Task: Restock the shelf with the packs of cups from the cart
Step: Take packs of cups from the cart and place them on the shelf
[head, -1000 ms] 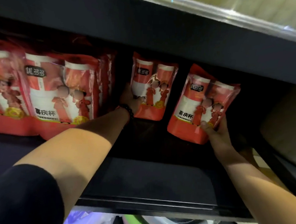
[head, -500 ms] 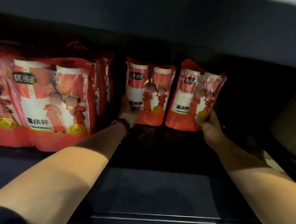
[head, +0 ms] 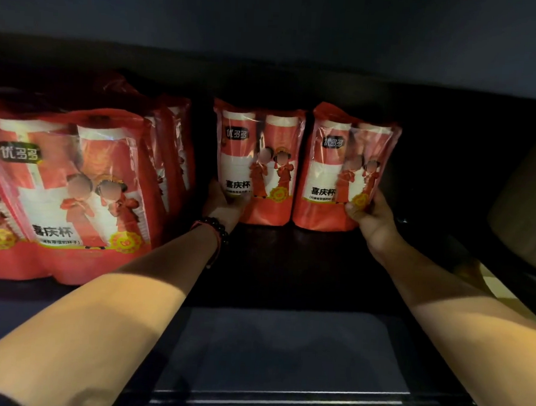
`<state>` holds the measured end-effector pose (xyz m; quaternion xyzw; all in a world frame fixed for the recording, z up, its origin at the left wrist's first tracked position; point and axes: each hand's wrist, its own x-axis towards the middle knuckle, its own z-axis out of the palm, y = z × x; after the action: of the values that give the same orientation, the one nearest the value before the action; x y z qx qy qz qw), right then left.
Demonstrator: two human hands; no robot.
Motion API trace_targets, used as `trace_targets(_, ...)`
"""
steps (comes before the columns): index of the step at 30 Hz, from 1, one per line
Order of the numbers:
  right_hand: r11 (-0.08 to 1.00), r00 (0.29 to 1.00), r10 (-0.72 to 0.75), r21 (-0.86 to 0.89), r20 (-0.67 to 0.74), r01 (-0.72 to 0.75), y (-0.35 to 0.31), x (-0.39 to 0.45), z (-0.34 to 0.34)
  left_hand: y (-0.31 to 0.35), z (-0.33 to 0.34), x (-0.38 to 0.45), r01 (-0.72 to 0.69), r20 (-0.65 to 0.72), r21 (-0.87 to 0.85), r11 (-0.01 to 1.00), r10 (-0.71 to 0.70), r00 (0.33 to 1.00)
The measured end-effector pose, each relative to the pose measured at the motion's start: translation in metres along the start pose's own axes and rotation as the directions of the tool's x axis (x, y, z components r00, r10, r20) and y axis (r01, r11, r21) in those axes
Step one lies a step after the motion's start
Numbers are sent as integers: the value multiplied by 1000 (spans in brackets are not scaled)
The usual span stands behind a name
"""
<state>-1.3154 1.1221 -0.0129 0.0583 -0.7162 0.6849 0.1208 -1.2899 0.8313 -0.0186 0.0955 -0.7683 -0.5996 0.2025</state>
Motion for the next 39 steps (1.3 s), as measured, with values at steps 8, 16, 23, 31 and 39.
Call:
trace_targets(8, 992, 995, 96, -76, -25, -98, -10, -11, -6, 10, -10, -14, 69, 65, 43, 997, -72, 995)
trace_targets(16, 866, 952, 236, -404, -192, -296, -52, -93, -22, 50, -44, -76, 284, 48, 307, 908, -313, 949)
trace_targets(23, 821, 943, 329, -480, -48, -311, -128, -187, -7, 103, -90, -203, 193, 242, 488, 851, -345, 907)
trace_targets(31, 876, 935, 337, -402, 112, -268, -194, -298, 26, 138, -139, -301, 177, 256, 302, 937, -259, 931)
trace_targets(39, 928, 940, 293, -287, 173, -237, -225, -433, 111, 150, -277, -410, 214, 152, 225, 950, -252, 956)
